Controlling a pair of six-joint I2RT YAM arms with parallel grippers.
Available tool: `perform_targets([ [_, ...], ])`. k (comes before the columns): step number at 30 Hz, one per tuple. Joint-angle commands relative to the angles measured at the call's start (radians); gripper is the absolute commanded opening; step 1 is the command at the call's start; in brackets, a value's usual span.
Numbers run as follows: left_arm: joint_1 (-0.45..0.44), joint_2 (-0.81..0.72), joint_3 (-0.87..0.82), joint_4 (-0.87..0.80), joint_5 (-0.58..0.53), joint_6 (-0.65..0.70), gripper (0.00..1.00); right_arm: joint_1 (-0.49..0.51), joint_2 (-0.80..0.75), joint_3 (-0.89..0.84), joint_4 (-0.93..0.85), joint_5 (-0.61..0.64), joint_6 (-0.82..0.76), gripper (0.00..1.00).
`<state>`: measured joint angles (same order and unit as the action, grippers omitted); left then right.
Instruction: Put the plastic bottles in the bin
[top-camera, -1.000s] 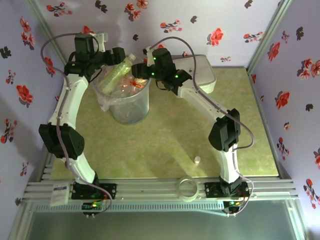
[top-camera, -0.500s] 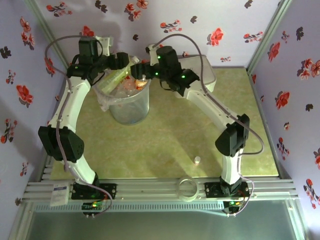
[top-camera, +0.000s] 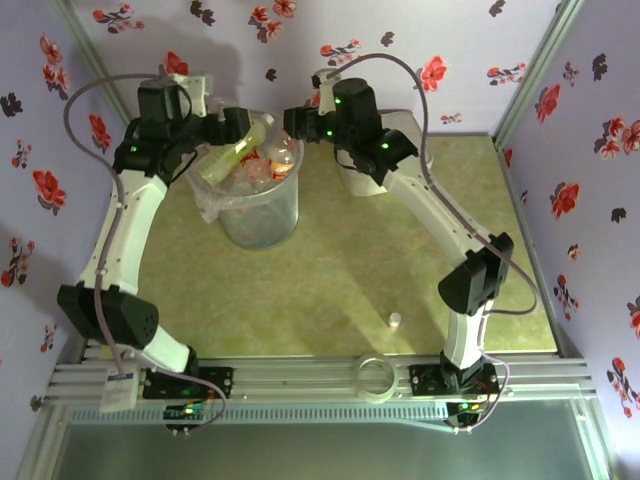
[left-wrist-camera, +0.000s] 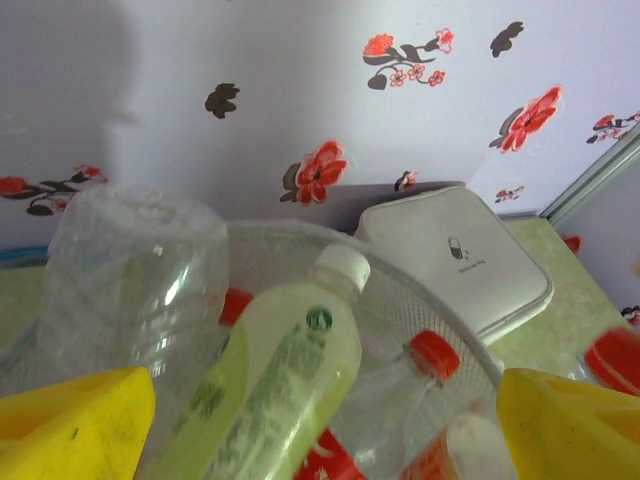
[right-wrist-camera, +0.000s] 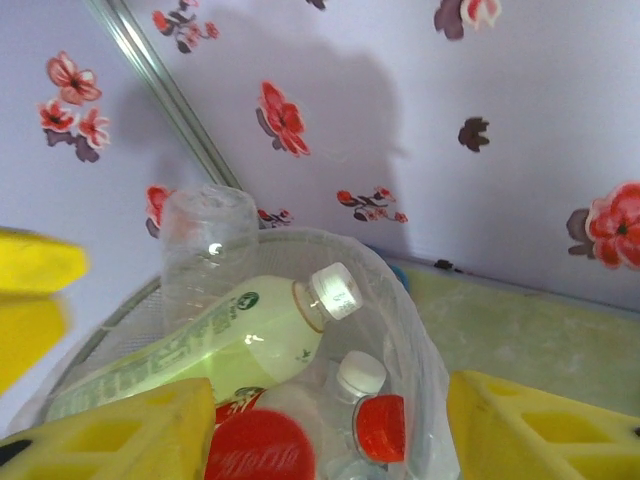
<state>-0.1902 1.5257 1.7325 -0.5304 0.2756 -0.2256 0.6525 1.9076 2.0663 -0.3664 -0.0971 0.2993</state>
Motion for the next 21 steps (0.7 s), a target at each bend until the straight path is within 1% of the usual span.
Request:
perform_targets([
  [1,-0.001,-0.079,-0.094,0.018,-0.044,0.008,0.90,-0.002,0.064,0.049,-0.024,-0.014,0.012,0.62],
  [6,0.016,-0.179,-0.195,0.041,-0.051,-0.008,0.90,0.002,0.054,-0.027,0.014,-0.039,0.038,0.62],
  [8,0.024,-0.209,-0.220,0.048,-0.060,-0.013,0.90,0.002,0.043,-0.044,0.027,-0.042,0.046,0.63],
  [12,0.041,-0.247,-0.247,0.045,-0.067,-0.018,0.90,0.001,0.010,-0.020,0.017,-0.028,0.032,0.68],
  [14,0.050,-0.259,-0.252,0.040,-0.065,-0.019,0.90,0.001,-0.011,-0.003,0.001,-0.016,0.020,0.74],
  [16,0.056,-0.277,-0.262,0.037,-0.068,-0.018,0.90,-0.002,-0.047,-0.006,-0.018,0.016,-0.004,0.84],
  [17,0.062,-0.292,-0.267,0.034,-0.076,-0.017,0.91,-0.007,-0.071,-0.022,-0.028,0.039,-0.017,0.88],
  [19,0.073,-0.317,-0.284,0.027,-0.100,-0.010,0.92,-0.020,-0.134,-0.083,-0.034,0.079,-0.036,0.92],
  [21,0.086,-0.350,-0.319,0.021,-0.136,-0.005,0.94,-0.044,-0.219,-0.189,-0.024,0.112,-0.041,0.96],
])
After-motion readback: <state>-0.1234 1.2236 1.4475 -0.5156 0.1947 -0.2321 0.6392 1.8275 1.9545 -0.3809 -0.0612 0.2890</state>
